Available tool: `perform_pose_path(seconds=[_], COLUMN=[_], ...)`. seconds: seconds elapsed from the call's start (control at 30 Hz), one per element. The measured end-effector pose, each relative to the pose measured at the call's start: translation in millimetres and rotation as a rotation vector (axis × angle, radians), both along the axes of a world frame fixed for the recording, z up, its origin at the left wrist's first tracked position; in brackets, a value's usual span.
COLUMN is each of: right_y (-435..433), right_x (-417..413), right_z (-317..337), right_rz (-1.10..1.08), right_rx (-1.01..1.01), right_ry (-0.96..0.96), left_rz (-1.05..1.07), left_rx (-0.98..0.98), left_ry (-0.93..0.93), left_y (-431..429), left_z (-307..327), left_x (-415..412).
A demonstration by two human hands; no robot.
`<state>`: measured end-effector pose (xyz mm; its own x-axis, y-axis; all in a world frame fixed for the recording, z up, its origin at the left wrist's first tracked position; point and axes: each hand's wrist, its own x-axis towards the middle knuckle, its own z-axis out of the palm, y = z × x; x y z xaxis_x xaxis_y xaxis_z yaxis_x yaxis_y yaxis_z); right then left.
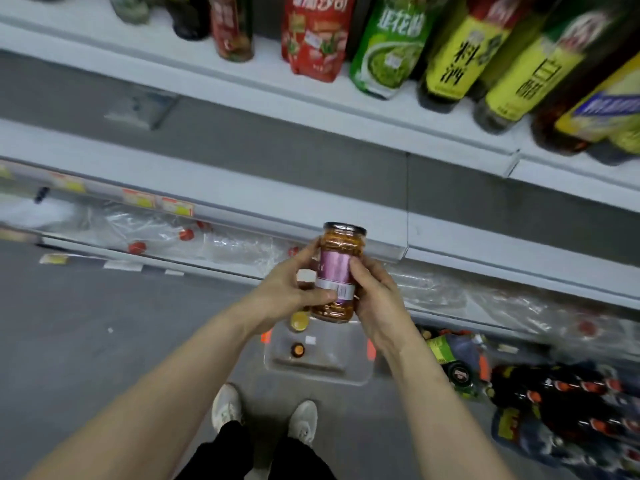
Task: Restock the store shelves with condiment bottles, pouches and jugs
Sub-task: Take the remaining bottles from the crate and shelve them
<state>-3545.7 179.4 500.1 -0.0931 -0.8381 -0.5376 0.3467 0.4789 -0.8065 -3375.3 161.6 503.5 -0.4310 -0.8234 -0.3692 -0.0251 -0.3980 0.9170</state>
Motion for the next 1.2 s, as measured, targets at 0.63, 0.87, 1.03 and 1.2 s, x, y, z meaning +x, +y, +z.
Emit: perform_pose_path(seconds=[0.63, 0.87, 1.03, 1.2], right_y=[-10, -18, -22, -38], right_x=[-32, -37, -36, -30], right_z=[221, 282, 315, 348], right_rz=[0.153, 0.249, 0.236, 0.173], right_rx=[-0.504, -0.688, -0.801, -0.917], right_ry=[0.259, 0.306, 0.378, 0.39], left_rz=[0.068, 0.176, 0.279, 0.357], left_rx=[-0.55, -0.791, -0.931, -0.927], left_ry=[-0.074, -0.143, -0.183, -0.178], left_y=[-12, -10, -6, -17], left_z=[211, 268, 299, 334], left_x=[-17, -25, -34, -33])
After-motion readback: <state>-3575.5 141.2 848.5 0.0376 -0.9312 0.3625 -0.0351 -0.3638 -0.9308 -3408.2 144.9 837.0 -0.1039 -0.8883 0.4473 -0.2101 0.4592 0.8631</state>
